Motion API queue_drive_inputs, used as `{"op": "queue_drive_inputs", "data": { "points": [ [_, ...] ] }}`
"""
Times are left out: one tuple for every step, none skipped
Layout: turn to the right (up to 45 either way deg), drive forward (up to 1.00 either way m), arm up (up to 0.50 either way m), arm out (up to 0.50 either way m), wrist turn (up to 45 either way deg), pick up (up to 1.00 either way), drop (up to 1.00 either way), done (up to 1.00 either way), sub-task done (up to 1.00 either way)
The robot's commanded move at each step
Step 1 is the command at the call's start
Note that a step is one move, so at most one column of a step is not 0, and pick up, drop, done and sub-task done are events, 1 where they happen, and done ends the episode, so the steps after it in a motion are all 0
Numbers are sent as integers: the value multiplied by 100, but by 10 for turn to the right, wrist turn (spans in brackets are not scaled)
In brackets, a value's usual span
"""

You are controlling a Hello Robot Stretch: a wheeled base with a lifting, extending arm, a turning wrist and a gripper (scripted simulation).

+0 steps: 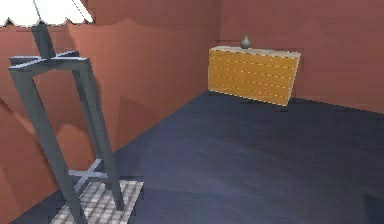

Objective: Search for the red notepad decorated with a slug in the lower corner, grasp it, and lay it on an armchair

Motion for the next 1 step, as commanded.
{"op": "queue_drive_inputs", "data": {
  "points": [
    [0, 0, 0, 0, -450, 0, 0, 0, 0]
  ]
}}
